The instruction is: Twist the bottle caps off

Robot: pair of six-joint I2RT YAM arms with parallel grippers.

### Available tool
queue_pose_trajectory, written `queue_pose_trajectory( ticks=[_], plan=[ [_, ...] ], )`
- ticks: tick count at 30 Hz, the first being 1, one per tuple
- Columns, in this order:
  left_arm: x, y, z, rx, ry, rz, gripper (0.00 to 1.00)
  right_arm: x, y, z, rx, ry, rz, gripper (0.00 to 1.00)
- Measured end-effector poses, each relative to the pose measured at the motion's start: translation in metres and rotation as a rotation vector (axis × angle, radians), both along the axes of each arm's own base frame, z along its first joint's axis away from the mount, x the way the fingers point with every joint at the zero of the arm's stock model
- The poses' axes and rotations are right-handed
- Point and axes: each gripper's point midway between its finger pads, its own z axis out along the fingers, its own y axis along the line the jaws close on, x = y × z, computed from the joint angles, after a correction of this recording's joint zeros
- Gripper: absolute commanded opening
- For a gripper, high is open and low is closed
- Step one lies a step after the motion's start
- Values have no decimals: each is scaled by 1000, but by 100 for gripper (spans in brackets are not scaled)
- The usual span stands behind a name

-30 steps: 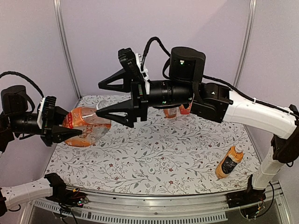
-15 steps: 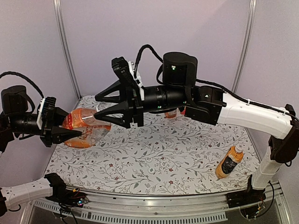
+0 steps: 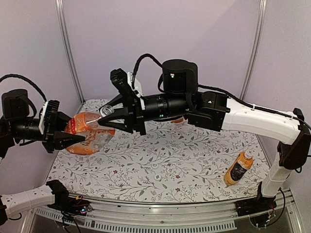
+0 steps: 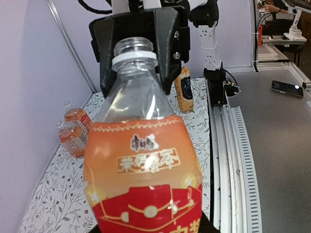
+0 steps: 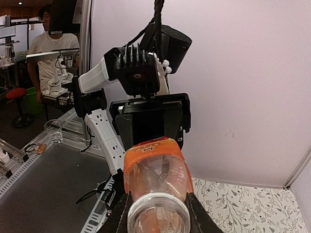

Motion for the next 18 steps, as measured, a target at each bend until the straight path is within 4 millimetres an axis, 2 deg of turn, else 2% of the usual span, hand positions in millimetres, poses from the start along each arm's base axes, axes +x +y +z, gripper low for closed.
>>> queue_pose_trajectory(
  ticks=[1, 2, 5, 6, 9, 12, 15, 18],
  plan=[
    [1, 0, 0, 0, 6, 6, 28, 0, 0, 0, 1, -10, 0, 19],
    [1, 1, -1, 0, 13, 10, 41, 1, 0, 0, 1, -10, -2, 13],
    [2, 1, -1, 1, 12, 13, 96, 2, 0, -1, -3, -6, -5, 7],
    [2, 1, 0, 1, 6, 12, 99, 2, 0, -3, -10, -1, -3, 5],
    [5, 2, 0, 1, -8, 32, 100, 5, 0, -7, -31, 24, -19, 0],
    [13, 6, -3, 4, -29, 87, 99, 16, -1, -12, -63, 56, -79, 0],
    [25, 12, -10, 8, -41, 162, 100, 38, -9, -19, -113, 94, -202, 0],
    [38, 19, -18, 3, -37, 248, 100, 83, -31, -29, -199, 118, -458, 0]
  ],
)
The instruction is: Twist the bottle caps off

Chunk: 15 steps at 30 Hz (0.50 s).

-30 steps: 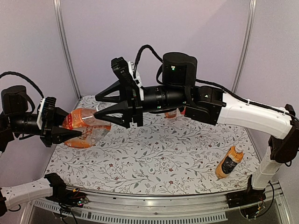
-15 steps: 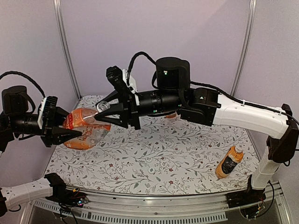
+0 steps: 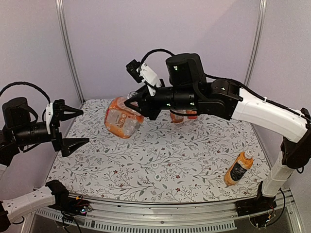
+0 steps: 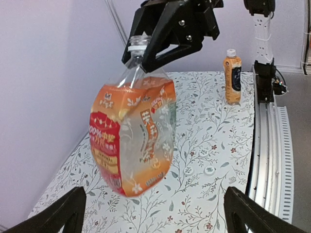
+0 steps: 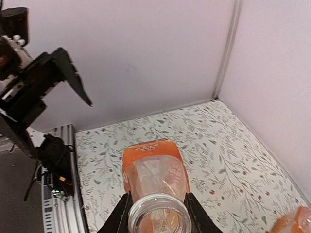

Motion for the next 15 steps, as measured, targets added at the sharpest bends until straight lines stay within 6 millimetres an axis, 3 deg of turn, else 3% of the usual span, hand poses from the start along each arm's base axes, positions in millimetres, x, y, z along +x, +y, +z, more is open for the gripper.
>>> queue_pose_trajectory(
  ticks=[3, 6, 10, 15],
  plan=[
    [18, 10, -8, -18, 8, 115, 100, 60, -45, -4, -125, -14, -359, 0],
    [41, 24, -23, -39, 31, 260, 100, 110, -109, -6, -238, -24, -688, 0],
    [70, 51, -49, -46, 63, 481, 100, 146, -173, -32, -367, 20, -940, 0],
    [95, 91, -66, -33, 68, 749, 99, 169, -226, -71, -467, 126, -1101, 0]
  ],
)
